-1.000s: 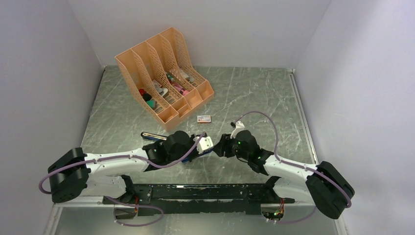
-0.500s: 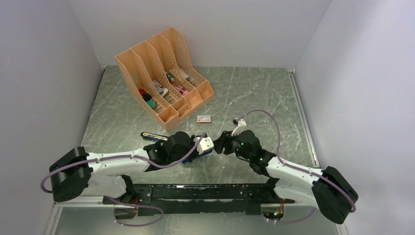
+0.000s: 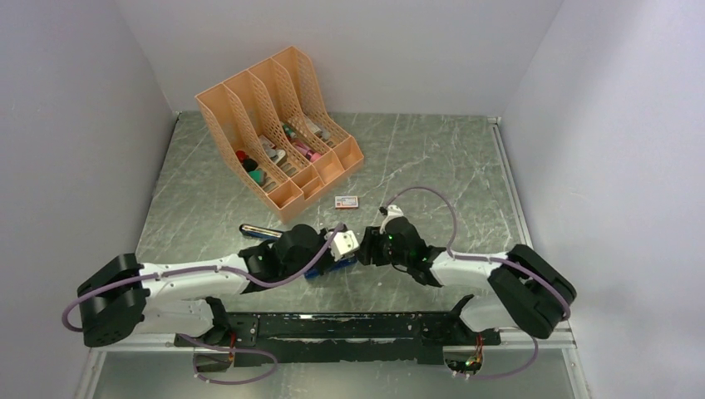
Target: Load the staples into the stapler
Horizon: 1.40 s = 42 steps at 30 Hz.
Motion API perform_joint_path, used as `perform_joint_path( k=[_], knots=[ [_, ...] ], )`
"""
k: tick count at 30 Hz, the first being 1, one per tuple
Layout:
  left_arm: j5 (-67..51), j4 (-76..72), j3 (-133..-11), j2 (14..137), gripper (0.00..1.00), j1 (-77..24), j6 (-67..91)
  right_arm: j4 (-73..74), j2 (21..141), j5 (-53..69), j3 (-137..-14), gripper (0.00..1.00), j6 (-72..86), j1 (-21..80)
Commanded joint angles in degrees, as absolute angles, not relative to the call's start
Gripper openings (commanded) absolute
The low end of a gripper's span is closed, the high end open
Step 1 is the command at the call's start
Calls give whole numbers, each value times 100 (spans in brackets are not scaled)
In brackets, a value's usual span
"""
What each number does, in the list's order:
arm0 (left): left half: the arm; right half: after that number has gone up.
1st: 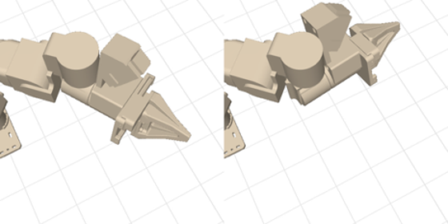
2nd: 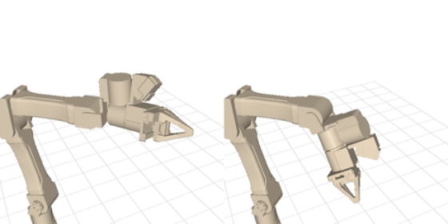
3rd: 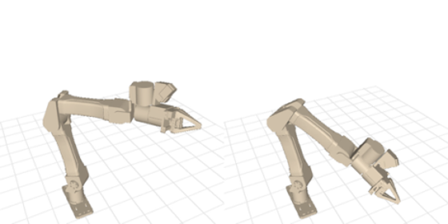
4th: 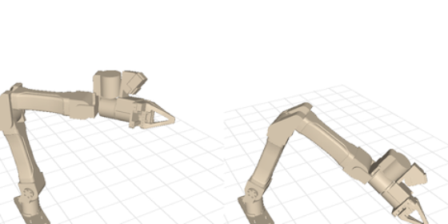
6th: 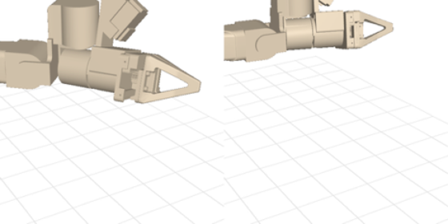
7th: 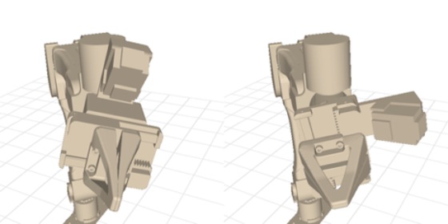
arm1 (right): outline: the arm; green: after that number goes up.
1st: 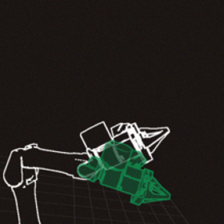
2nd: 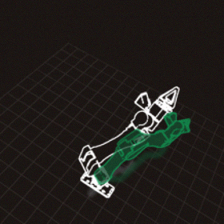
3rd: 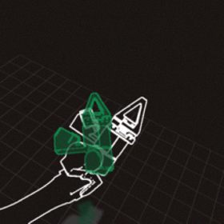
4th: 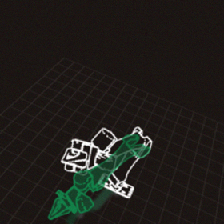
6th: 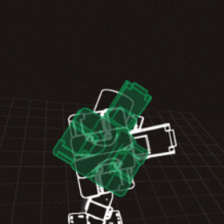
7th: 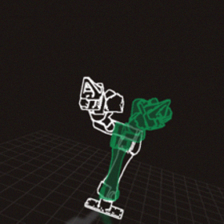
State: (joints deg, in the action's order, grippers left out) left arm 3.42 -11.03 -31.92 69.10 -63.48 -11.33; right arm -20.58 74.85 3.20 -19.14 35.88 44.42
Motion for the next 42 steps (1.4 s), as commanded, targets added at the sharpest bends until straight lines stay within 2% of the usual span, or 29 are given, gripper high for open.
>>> perform_joint_path(
  k=[1,18,28,36,42],
  knots=[
    [548,-1972,-3297,6366,7,-6372,-1047,-1628,8111,291,-2299,54,3470,4514],
    [799,-3108,-3068,5041,7,-6372,-794,-1323,8889,303,-2927,55,3054,4759],
    [823,-3824,-3237,5041,7,-6372,-912,-870,9192,278,-3433,55,2747,4984],
    [925,-4320,-3245,4987,7,-6372,-1102,-814,9000,178,-3449,55,2767,5104],
    [707,-3954,-3331,4423,7,-6372,-1208,-1001,8056,-252,-3117,58,2307,5112]
  ],
)
